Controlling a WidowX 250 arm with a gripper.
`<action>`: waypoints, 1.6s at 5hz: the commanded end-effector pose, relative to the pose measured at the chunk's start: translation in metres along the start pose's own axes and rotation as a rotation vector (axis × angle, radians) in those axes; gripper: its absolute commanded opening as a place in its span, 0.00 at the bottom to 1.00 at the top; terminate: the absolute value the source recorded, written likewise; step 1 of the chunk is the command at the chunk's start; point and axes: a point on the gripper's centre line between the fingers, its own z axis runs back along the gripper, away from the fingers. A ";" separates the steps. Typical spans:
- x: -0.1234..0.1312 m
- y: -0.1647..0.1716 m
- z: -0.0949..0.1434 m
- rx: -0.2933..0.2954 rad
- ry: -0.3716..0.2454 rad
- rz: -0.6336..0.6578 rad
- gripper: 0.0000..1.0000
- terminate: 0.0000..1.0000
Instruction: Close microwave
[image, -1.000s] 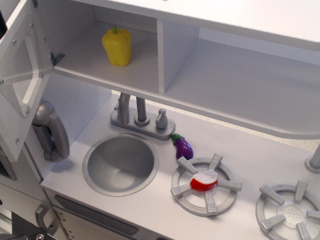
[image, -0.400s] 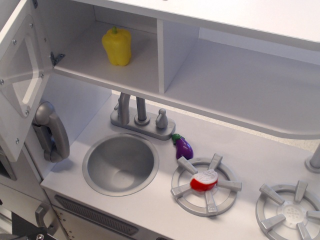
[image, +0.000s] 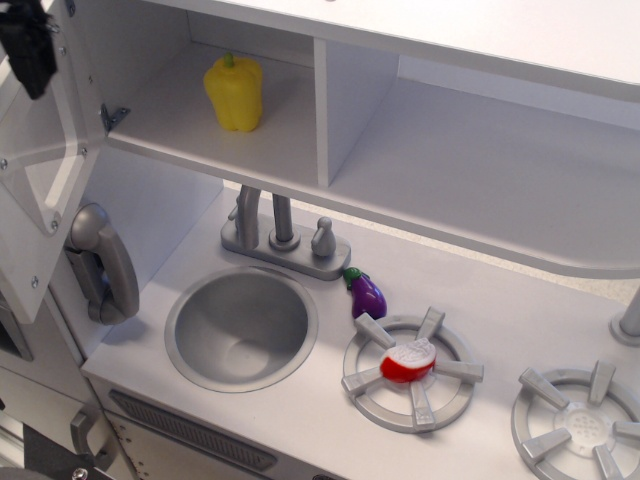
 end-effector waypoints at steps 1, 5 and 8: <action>0.004 -0.005 -0.012 0.046 -0.023 -0.005 1.00 0.00; -0.005 -0.086 -0.029 -0.053 0.069 0.025 1.00 0.00; -0.014 -0.147 0.028 -0.179 0.054 0.065 1.00 0.00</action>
